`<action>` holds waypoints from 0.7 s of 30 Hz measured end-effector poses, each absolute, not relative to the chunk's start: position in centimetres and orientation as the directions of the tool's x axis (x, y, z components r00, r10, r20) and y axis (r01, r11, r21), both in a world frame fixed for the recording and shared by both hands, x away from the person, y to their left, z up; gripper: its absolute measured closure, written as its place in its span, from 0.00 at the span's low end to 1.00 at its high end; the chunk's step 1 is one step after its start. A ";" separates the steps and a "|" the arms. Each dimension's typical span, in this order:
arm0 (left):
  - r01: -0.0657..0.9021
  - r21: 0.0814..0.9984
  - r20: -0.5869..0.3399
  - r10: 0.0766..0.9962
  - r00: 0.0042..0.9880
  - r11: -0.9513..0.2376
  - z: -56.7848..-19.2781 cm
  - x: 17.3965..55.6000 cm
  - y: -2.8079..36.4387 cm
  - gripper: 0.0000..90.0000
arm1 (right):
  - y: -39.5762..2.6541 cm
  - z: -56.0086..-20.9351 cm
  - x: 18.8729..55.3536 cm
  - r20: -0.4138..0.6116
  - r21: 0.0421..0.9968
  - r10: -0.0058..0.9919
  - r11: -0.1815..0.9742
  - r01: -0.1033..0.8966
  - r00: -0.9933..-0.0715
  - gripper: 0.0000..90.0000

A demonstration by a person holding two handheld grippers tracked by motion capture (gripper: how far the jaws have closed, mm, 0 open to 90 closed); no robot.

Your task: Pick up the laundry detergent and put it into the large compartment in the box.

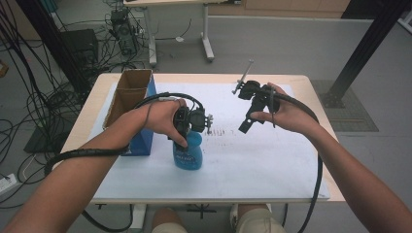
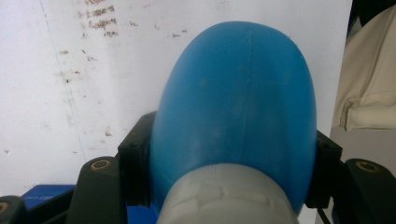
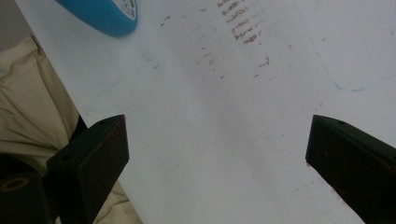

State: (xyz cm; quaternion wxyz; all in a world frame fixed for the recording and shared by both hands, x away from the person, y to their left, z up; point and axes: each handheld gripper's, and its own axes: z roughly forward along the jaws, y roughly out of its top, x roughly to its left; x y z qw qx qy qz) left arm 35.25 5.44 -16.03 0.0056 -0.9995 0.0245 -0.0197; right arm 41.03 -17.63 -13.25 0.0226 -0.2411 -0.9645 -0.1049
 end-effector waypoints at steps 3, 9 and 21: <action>-0.048 -0.012 0.041 -0.048 0.998 -0.999 -16.0 35.2 5.4 0.41 | -17.6 -13.3 41.0 0.094 0.191 0.459 0.862 0.469 -0.883 0.07; -0.048 -0.010 0.040 -0.048 0.998 -0.999 -16.0 35.2 5.5 0.41 | -17.5 -13.3 41.1 0.094 0.190 0.459 0.863 0.469 -0.883 0.07; -0.048 -0.010 0.040 -0.048 0.998 -0.999 -16.0 35.2 5.5 0.41 | -17.6 -13.3 41.1 0.093 0.192 0.459 0.863 0.468 -0.884 0.07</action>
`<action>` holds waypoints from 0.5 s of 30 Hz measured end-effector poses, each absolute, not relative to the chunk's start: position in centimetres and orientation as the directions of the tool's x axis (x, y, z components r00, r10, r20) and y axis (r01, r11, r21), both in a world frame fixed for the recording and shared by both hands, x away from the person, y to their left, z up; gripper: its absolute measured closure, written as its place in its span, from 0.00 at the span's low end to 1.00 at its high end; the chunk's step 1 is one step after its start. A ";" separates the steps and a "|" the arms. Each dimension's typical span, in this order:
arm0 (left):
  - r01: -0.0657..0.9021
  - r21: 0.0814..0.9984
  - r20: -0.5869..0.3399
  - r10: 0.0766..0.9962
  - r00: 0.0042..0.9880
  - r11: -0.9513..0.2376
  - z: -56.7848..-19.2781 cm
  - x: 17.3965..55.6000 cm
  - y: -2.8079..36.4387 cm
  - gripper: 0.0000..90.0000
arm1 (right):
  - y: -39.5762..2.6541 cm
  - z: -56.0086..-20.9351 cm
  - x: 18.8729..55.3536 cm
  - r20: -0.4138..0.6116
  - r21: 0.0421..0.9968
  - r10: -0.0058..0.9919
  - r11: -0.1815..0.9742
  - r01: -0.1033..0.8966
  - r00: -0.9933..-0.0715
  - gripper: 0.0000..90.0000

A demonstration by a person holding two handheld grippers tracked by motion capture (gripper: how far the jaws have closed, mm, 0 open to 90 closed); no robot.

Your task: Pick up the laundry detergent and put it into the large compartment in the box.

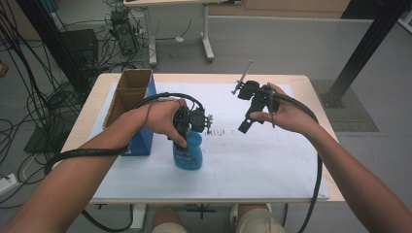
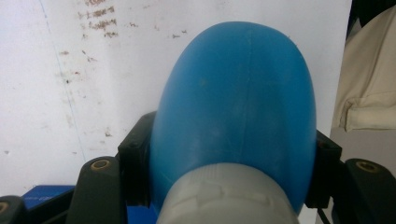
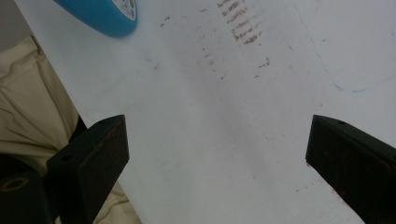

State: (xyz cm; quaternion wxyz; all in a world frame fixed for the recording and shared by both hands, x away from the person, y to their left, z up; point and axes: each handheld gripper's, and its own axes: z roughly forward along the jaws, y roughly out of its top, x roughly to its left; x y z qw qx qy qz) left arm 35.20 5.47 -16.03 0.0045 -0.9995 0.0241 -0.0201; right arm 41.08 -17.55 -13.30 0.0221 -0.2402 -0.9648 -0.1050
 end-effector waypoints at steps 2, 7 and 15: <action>-0.048 -0.010 0.040 -0.048 0.998 -0.999 -16.0 35.2 5.5 0.41 | -17.5 -13.3 41.1 0.093 0.192 0.459 0.862 0.468 -0.884 0.07; -0.046 -0.010 0.040 -0.047 0.998 -0.999 -16.0 35.2 5.5 0.41 | -17.5 -13.4 41.1 0.093 0.192 0.456 0.864 0.466 -0.885 0.07; -0.044 -0.008 0.039 -0.045 0.998 -0.999 -16.0 35.2 5.5 0.41 | -17.4 -13.4 41.0 0.094 0.194 0.457 0.863 0.467 -0.884 0.07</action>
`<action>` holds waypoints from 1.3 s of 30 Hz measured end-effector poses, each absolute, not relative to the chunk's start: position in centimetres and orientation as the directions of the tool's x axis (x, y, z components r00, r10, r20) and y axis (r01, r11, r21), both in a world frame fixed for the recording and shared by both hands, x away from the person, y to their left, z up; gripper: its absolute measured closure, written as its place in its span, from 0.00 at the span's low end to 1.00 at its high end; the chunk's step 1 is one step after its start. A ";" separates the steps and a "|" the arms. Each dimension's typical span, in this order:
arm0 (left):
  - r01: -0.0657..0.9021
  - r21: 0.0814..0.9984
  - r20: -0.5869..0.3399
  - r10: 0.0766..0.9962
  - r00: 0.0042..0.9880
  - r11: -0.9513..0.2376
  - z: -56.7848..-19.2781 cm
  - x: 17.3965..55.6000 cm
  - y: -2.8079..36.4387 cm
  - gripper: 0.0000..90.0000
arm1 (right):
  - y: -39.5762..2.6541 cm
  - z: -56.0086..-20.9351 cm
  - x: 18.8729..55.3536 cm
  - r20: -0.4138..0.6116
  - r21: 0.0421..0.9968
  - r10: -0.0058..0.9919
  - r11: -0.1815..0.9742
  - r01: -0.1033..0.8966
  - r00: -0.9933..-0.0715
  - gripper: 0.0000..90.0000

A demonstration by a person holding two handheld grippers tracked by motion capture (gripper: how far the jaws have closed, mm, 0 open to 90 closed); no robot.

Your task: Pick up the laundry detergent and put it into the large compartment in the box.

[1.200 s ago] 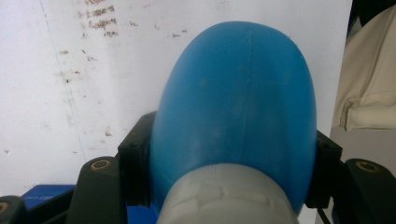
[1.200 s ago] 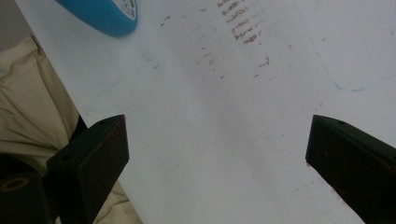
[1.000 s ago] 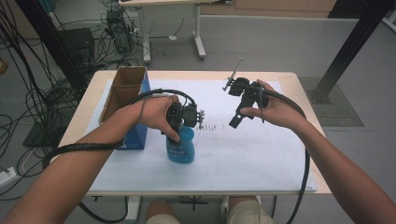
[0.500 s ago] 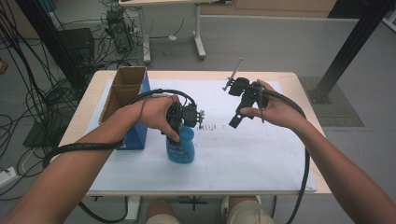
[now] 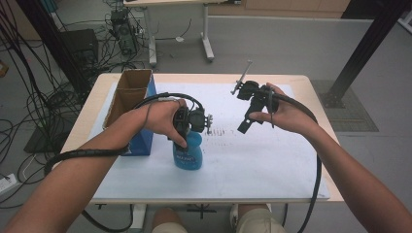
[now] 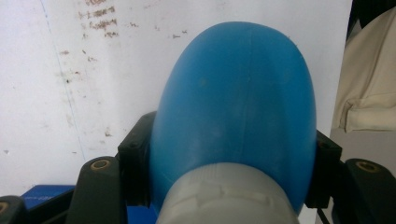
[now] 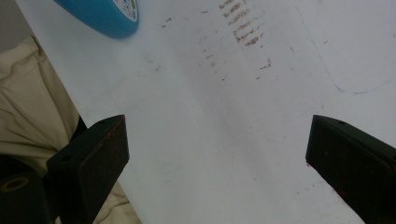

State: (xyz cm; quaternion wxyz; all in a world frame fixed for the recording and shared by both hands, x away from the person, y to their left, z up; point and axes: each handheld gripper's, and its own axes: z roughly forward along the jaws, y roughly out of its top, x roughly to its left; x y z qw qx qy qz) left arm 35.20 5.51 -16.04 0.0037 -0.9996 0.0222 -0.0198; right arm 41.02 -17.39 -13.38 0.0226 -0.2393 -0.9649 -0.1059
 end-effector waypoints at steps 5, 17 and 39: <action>-0.043 -0.006 0.040 -0.043 0.998 -0.999 -16.1 35.2 5.6 0.41 | -17.4 -13.5 41.0 0.095 0.195 0.455 0.864 0.465 -0.885 0.07; -0.042 -0.007 0.040 -0.042 0.998 -0.999 -16.0 35.2 5.5 0.41 | -17.4 -13.3 41.0 0.092 0.196 0.459 0.862 0.468 -0.884 0.07; -0.035 -0.008 0.040 -0.035 0.999 -0.999 -16.1 35.2 5.5 0.41 | -17.4 -13.3 40.8 0.091 0.195 0.459 0.862 0.468 -0.884 0.07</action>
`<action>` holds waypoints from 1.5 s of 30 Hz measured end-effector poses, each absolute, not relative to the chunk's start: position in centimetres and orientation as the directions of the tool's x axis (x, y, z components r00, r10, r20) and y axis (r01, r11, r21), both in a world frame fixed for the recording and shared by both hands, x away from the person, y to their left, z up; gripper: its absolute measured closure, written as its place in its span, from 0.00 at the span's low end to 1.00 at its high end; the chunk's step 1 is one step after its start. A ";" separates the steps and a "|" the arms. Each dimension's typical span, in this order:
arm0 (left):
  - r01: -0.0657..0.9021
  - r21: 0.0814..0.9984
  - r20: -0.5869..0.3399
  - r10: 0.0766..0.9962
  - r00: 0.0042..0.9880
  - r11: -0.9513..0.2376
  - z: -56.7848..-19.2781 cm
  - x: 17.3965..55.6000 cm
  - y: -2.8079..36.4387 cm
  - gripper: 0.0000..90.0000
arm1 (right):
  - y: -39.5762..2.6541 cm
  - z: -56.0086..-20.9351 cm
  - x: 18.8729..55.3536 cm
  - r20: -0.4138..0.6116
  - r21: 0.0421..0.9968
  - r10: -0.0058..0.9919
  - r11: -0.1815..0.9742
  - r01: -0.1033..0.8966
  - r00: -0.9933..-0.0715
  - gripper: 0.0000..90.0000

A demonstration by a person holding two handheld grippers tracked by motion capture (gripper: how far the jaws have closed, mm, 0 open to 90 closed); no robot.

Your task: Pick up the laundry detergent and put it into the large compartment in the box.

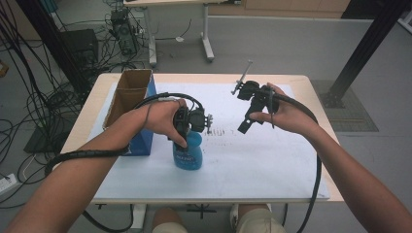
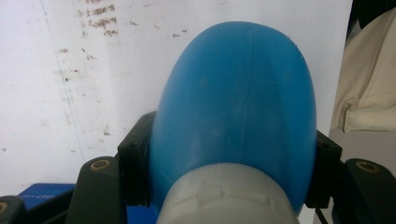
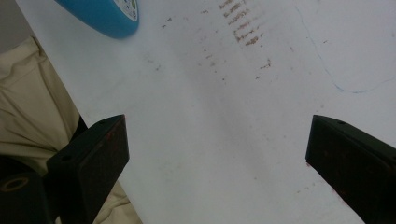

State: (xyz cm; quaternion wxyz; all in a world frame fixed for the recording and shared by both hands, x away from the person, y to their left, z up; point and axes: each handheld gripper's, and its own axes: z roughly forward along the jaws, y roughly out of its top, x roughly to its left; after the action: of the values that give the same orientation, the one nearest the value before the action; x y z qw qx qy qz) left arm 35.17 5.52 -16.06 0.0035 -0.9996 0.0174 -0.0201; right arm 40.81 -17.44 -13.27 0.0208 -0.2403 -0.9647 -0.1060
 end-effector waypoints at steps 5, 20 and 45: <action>-0.035 -0.012 0.040 -0.035 0.999 -0.999 -16.1 35.2 5.4 0.41 | -17.5 -13.3 40.8 0.091 0.197 0.457 0.862 0.466 -0.885 0.07; -0.027 -0.017 0.034 -0.027 0.999 -1.000 -16.0 35.3 5.3 0.41 | -17.4 -13.3 40.9 0.092 0.193 0.456 0.864 0.465 -0.885 0.07; 0.014 -0.036 0.032 0.013 0.999 -0.999 -15.9 35.1 5.0 0.41 | -17.9 -13.2 40.6 0.089 0.197 0.459 0.862 0.467 -0.884 0.07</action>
State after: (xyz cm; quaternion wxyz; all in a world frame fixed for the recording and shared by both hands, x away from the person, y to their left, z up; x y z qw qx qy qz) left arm 35.11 4.96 -15.89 0.0182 -0.9997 -0.0066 -0.0158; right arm 40.63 -17.89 -13.22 0.0197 -0.2401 -0.9646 -0.1072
